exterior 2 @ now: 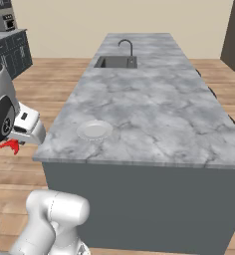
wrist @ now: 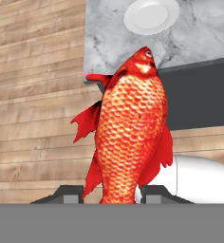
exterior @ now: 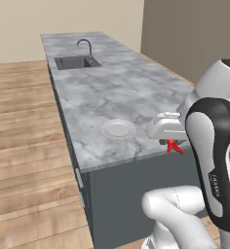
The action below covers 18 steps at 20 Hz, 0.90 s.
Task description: Take the fish from the oven and place it on the plate on the counter.
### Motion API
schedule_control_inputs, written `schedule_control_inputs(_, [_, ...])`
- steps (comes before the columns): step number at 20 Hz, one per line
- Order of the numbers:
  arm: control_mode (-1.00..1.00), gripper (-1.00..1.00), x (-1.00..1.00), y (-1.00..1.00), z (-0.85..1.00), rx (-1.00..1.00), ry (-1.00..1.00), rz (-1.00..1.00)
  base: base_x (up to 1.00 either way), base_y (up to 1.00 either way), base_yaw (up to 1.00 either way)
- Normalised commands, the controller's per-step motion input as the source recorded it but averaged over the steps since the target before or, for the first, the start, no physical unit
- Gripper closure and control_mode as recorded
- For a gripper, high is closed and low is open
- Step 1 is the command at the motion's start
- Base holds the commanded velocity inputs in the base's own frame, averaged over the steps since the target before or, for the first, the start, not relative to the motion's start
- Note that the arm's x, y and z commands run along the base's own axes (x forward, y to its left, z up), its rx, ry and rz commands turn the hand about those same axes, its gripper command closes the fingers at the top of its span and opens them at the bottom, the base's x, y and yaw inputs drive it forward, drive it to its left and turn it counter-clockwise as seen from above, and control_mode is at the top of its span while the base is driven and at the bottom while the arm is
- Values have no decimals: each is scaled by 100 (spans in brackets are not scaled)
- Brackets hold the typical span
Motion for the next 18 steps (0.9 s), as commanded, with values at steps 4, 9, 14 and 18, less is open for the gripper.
schedule_control_inputs(4, [100, 100, 0, 0, 0, 0, 0, 0, 61, -21, -18])
schedule_control_inputs(9, [100, 100, 0, 0, 0, 0, 0, 0, 41, -56, -21])
schedule_control_inputs(14, [100, 100, 0, 0, 0, 0, 0, 0, 43, -43, -16])
schedule_control_inputs(18, [100, 100, 0, 0, 0, 0, 0, 0, 96, 0, -15])
